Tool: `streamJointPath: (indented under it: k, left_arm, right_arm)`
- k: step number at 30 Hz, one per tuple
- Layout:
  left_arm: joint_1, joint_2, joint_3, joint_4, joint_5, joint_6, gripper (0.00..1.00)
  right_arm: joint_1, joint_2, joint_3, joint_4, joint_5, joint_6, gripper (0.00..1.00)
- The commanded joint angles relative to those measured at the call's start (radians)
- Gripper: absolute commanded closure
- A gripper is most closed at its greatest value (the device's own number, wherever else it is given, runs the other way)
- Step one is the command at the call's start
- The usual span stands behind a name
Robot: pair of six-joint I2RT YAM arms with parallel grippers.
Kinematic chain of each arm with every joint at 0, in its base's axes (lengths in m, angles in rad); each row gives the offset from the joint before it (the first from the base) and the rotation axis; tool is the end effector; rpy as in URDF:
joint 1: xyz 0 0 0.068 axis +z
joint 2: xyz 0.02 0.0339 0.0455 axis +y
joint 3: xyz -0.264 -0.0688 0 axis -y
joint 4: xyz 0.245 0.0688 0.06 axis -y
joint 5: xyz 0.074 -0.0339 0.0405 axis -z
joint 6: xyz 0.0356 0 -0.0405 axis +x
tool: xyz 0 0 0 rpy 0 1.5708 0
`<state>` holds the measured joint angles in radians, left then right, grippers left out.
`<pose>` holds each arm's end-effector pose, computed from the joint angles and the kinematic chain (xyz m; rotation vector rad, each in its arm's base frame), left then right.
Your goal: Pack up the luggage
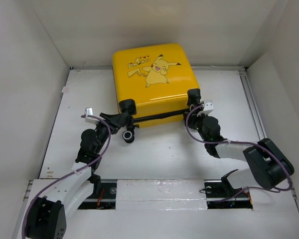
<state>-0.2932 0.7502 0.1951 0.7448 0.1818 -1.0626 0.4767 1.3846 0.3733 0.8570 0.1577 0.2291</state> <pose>0.1645 -0.0564 0.2359 -0.4079 1.4468 -1.2401 0.2335 0.1143 0.1804 -0.0977 1.7357 0.3848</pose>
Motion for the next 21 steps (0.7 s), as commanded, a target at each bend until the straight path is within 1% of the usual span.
streamJointPath:
  k: [1,4,8,12,14,15,16,19,21]
  left_arm:
    - [-0.012,-0.006,0.087,0.237,0.068,-0.036,1.00]
    - [-0.012,-0.006,0.087,0.246,0.068,-0.036,1.00]
    - [-0.021,-0.006,0.087,0.246,0.059,-0.036,1.00]
    - [-0.021,-0.006,0.098,0.246,0.068,-0.045,1.00]
    - [-0.021,-0.018,0.089,0.246,0.068,-0.045,1.00]
    - [-0.021,-0.018,0.089,0.234,0.068,-0.045,1.00]
    - [-0.021,-0.018,0.098,0.234,0.068,-0.045,1.00]
    - [-0.021,-0.028,0.098,0.225,0.068,-0.045,1.00]
    - [-0.021,-0.019,0.098,0.238,0.059,-0.045,1.00]
  right_arm:
    - [0.098,-0.047,-0.019,0.203,-0.096,-0.033,1.00]
    - [0.143,-0.074,-0.065,0.226,-0.070,-0.022,1.00]
    - [0.152,-0.105,-0.105,0.237,-0.034,-0.004,1.00]
    - [0.161,-0.165,-0.114,0.191,-0.032,0.006,1.00]
    - [0.171,-0.196,-0.140,0.159,-0.043,0.030,1.00]
    - [0.171,-0.237,-0.140,0.131,-0.043,0.041,1.00]
    - [0.171,-0.254,-0.149,0.072,-0.043,0.065,1.00]
    - [0.195,-0.300,-0.175,0.040,-0.093,0.090,1.00]
    - [0.215,-0.312,-0.175,-0.030,-0.093,0.099,1.00]
